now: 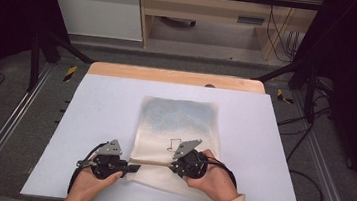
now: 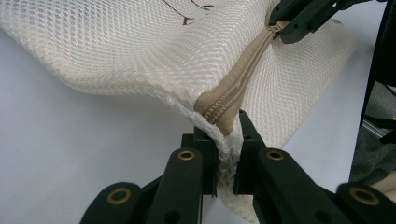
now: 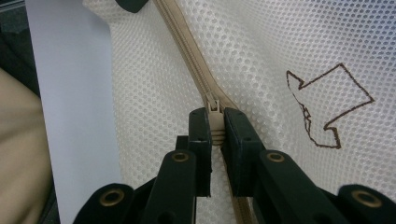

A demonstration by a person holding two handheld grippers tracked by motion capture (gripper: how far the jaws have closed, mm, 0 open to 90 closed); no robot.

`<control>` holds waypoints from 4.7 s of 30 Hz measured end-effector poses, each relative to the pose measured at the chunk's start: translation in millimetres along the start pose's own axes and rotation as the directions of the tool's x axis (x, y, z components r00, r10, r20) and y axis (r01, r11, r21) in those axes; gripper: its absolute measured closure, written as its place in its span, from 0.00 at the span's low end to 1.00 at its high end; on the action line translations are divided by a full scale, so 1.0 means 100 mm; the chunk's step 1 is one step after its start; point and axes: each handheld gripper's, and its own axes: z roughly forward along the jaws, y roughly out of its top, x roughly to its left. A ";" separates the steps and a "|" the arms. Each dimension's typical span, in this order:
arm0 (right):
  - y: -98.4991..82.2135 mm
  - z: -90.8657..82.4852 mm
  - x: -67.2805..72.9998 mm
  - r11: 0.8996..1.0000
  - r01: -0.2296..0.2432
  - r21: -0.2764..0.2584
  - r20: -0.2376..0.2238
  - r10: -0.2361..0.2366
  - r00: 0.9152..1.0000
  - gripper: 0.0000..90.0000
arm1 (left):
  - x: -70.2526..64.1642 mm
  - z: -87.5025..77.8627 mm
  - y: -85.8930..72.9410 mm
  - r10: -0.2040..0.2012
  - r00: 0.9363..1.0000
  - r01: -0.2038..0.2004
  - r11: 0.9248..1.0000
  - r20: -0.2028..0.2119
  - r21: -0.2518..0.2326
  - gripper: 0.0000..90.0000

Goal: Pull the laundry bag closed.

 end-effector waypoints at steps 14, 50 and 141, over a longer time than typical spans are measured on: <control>-0.07 -0.04 -0.02 1.000 -0.016 0.000 0.009 0.016 1.000 0.91 | 0.00 0.00 0.00 0.001 1.000 -0.001 1.000 -0.002 0.003 0.92; -0.27 -0.20 -0.08 0.998 -0.059 -0.017 0.029 0.059 0.998 0.91 | 0.00 0.00 0.00 0.001 1.000 -0.001 1.000 -0.002 0.003 0.92; -0.87 -0.56 -0.18 0.985 -0.169 -0.044 0.103 0.172 0.980 0.91 | 0.00 0.00 -0.01 0.001 1.000 -0.001 1.000 -0.015 0.003 0.92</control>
